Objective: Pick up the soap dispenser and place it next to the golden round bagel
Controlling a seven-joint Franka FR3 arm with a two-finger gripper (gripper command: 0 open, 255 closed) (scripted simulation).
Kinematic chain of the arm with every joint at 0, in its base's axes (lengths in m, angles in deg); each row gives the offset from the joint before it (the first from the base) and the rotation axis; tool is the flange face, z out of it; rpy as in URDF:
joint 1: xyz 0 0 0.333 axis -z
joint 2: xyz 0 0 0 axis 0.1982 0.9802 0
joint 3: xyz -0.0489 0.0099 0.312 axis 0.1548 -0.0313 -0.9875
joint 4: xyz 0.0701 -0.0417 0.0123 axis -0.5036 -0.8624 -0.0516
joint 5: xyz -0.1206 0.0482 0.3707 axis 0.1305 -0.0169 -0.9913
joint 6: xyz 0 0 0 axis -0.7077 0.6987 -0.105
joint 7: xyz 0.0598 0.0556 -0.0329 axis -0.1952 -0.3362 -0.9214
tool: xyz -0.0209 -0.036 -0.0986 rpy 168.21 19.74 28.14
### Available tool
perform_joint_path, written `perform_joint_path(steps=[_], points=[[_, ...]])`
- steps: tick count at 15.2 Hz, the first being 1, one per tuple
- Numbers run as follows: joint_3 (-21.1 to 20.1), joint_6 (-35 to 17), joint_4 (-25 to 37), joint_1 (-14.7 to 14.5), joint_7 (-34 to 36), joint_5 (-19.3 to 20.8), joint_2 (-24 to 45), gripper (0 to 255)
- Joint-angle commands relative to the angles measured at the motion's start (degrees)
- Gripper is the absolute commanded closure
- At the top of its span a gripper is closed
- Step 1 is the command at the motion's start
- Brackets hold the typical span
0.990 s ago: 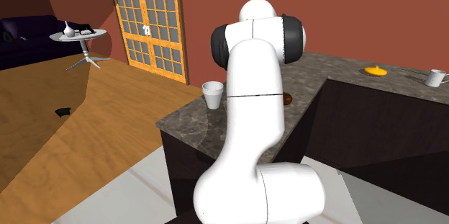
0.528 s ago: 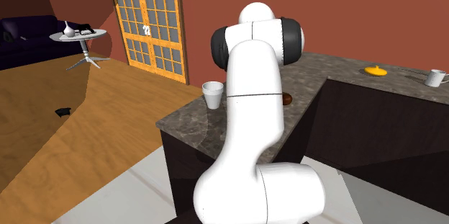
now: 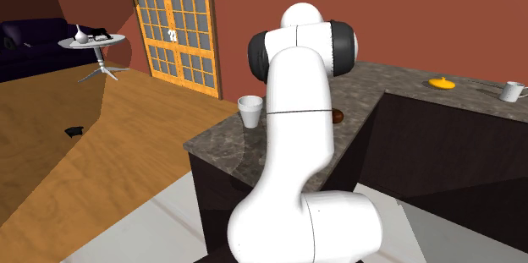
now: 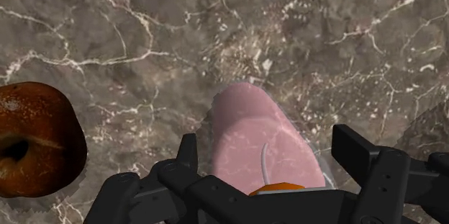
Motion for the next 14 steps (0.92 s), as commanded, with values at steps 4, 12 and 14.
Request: perform_joint_path(steps=[4,12,14], points=[[0.38,3.04,1.55,-0.19,0.44,0.68,-1.58,0],[0.67,5.87,3.25,-0.28,0.78,1.22,-2.78,0],[0.67,5.87,3.25,-0.28,0.78,1.22,-2.78,0]])
